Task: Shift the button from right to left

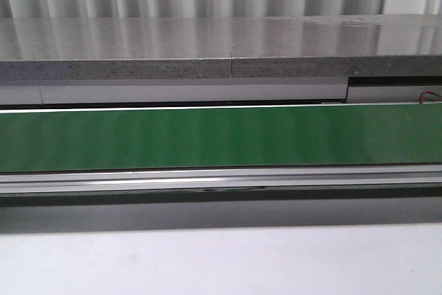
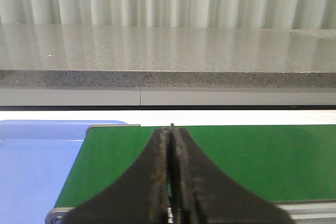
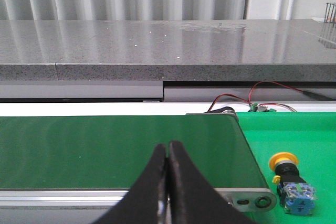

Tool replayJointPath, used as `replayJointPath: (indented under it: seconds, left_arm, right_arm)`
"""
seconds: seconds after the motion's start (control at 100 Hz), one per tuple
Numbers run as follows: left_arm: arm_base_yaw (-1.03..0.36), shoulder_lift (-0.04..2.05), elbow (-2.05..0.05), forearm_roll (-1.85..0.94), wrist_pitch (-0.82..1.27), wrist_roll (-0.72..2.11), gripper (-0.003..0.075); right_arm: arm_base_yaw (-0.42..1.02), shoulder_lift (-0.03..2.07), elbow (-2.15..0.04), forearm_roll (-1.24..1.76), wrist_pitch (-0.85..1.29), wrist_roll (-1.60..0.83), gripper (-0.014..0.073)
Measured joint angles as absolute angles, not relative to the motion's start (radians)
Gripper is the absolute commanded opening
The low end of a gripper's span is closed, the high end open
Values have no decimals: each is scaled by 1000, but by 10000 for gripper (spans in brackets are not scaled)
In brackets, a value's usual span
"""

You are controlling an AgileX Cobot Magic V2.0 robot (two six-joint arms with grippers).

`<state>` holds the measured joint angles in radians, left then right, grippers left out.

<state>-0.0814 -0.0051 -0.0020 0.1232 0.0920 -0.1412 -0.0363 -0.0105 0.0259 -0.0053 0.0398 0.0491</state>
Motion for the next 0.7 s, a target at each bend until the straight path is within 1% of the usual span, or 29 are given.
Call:
replayJointPath:
  seconds: [0.18, 0.3, 0.37, 0.51, 0.7]
  left_arm:
    - [-81, -5, -2, 123, 92, -141, -20]
    - [-81, -5, -2, 123, 92, -141, -20]
    - [-81, -5, -2, 123, 92, -141, -20]
    - [-81, -5, -2, 123, 92, -141, -20]
    - [-81, -5, -2, 123, 92, -141, -20]
  right_arm:
    - [-36, -10, 26, -7, 0, 49, -67]
    - [-36, -10, -18, -7, 38, 49, -67]
    - [-36, -10, -76, -7, 103, 49, -67]
    - [-36, 15, -228, -9, 306, 49, -67]
    - [-36, 189, -430, -9, 586, 49, -67]
